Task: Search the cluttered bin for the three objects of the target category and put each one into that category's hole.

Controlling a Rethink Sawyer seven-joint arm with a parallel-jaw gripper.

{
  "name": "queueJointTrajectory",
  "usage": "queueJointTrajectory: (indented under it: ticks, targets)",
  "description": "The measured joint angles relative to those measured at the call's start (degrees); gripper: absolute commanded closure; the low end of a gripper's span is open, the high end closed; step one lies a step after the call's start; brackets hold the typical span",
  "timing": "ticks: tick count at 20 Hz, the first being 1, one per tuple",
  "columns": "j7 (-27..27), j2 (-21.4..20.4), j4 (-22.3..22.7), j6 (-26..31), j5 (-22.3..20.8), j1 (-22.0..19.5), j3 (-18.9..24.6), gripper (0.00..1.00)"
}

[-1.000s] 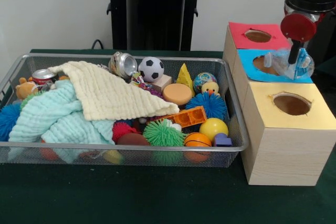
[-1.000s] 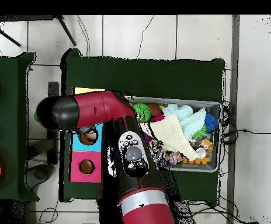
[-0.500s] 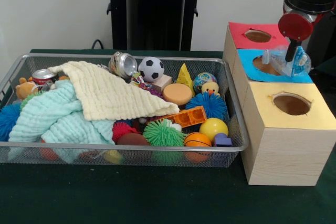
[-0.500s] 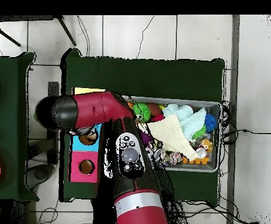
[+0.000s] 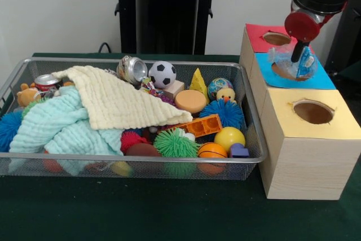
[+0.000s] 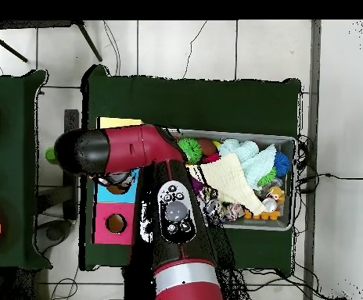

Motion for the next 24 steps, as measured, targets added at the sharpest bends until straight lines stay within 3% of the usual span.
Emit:
queueJointTrajectory:
  ticks: [24]
  targets:
    - [0.24, 2.72, 0.0, 0.67, 1.88, 0.64, -1.26, 1.0]
